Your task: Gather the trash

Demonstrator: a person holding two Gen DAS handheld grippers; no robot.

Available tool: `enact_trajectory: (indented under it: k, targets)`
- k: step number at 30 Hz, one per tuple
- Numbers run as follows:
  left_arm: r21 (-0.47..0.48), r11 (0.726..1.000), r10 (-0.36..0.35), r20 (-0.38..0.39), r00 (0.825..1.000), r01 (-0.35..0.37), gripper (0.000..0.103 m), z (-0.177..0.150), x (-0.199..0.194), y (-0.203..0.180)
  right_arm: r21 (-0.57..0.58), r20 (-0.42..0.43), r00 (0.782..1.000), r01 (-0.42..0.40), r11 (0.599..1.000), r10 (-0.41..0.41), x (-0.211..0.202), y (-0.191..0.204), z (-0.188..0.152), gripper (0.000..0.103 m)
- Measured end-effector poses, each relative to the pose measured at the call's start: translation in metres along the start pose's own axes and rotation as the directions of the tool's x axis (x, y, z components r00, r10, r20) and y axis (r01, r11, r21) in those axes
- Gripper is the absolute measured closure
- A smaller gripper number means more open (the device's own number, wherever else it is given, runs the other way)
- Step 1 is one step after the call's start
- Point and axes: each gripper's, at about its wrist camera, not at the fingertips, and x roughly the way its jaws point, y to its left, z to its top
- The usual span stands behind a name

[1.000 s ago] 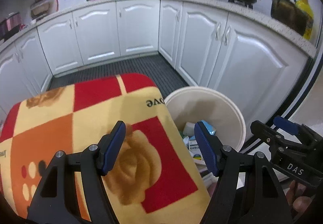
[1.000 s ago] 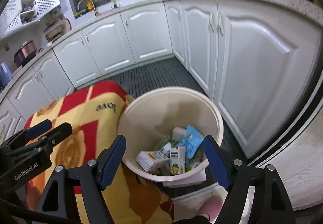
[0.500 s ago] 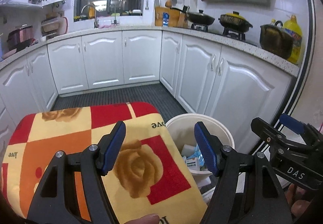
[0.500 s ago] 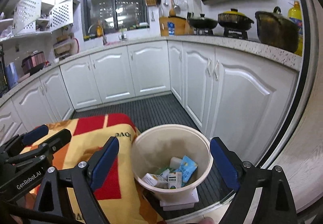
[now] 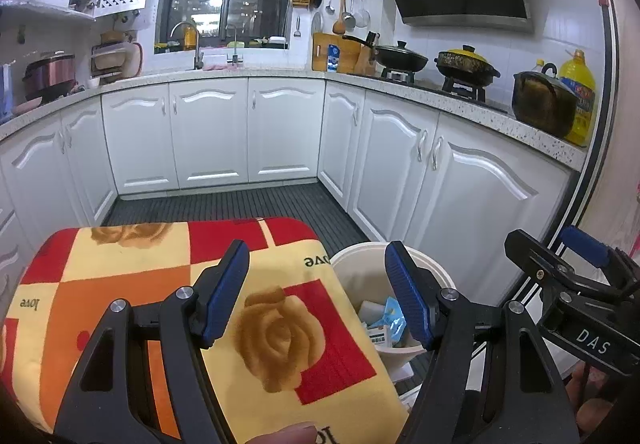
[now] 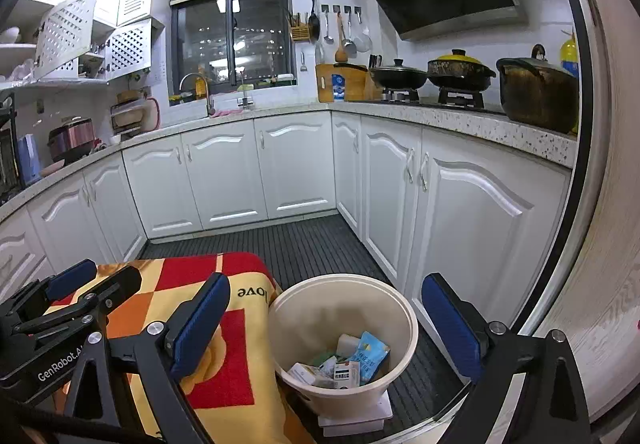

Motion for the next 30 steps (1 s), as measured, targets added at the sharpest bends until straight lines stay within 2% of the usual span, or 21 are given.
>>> enact_trajectory:
  k: [30]
  targets:
    - [0.008,1.0,0.022,0.007,1.0,-0.022,0.033,-0.0027,0.0018,0.001,0.004,0.007,1.0,0.009,1.0,-0.009,-0.0005,0.0018,0.001,0.005]
